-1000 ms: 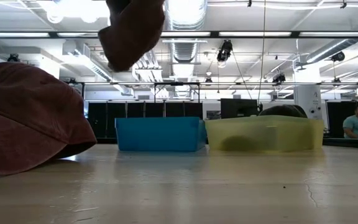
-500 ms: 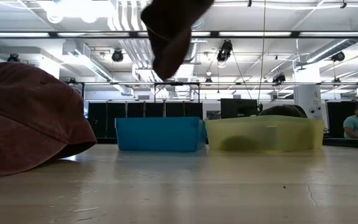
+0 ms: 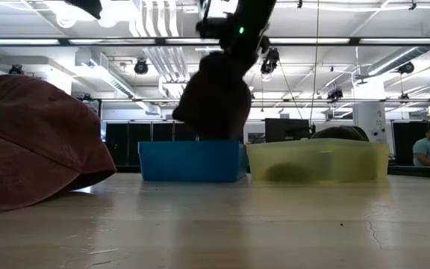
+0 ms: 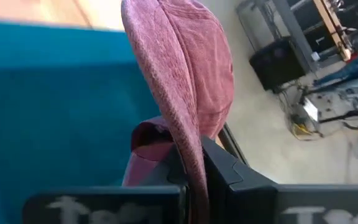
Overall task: Pick & Place hat
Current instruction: Put the right red cap into the blue bin
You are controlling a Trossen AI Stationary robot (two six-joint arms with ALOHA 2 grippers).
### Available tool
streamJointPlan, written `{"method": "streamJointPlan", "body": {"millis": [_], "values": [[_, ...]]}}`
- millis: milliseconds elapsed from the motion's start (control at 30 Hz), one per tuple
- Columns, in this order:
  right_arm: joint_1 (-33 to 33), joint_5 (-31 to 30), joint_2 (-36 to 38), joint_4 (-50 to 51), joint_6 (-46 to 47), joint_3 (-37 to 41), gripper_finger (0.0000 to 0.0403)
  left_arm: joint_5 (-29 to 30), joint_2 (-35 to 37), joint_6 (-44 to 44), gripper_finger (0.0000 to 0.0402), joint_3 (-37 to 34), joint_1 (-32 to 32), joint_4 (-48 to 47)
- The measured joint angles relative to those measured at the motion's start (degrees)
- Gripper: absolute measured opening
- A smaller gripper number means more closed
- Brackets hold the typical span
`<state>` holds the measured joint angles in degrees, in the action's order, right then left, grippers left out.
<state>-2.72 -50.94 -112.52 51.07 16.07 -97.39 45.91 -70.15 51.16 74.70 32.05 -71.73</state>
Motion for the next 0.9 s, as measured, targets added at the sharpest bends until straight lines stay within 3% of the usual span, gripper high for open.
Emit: {"method": "streamJointPlan", "body": {"millis": [167,433,900], "values": [[3.09,1.62,-6.47,3.22,-3.35,-3.71,0.0013,0.03,0.02,10.31,0.0161,-0.02,0.0,-9.85],[4.47,2.83,-14.03,10.6,-10.0,-11.12,0.0013,1.06,0.02,8.49,0.0161,-0.05,-0.13,-10.32],[4.12,0.44,-13.14,30.24,-7.92,-24.02,0.0013,7.74,0.68,8.74,0.0161,-0.05,-0.59,-9.89]]}}
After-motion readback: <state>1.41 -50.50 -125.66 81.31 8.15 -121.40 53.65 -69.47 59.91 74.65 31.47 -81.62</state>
